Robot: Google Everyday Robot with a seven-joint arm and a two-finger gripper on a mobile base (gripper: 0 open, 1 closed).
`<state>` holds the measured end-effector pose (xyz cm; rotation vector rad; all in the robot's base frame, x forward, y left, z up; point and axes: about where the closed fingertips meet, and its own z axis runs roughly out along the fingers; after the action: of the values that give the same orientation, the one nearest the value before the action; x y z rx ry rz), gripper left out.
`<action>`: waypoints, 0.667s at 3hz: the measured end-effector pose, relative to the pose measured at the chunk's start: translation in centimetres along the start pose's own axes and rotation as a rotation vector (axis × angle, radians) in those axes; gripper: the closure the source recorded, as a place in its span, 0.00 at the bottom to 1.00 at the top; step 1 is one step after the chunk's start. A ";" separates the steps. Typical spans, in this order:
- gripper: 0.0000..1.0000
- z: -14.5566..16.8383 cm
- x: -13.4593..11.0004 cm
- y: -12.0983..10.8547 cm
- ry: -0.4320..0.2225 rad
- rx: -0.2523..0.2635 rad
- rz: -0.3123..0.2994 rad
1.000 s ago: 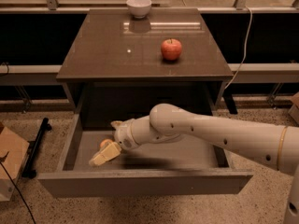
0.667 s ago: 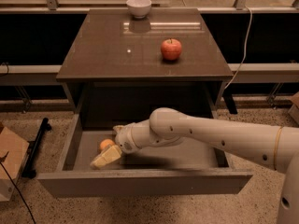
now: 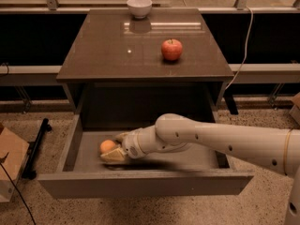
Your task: Pick orange from top drawer and place on counter
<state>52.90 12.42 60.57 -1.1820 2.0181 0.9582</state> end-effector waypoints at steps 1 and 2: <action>0.74 -1.6 -0.8 -0.3 -0.028 0.030 0.000; 1.00 -5.0 -3.5 -1.0 -0.091 0.060 -0.017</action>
Offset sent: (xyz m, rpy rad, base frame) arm 0.0255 -0.0398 0.0799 0.0914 -0.1090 -0.0883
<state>54.59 9.63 65.82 -1.1025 1.9486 0.9196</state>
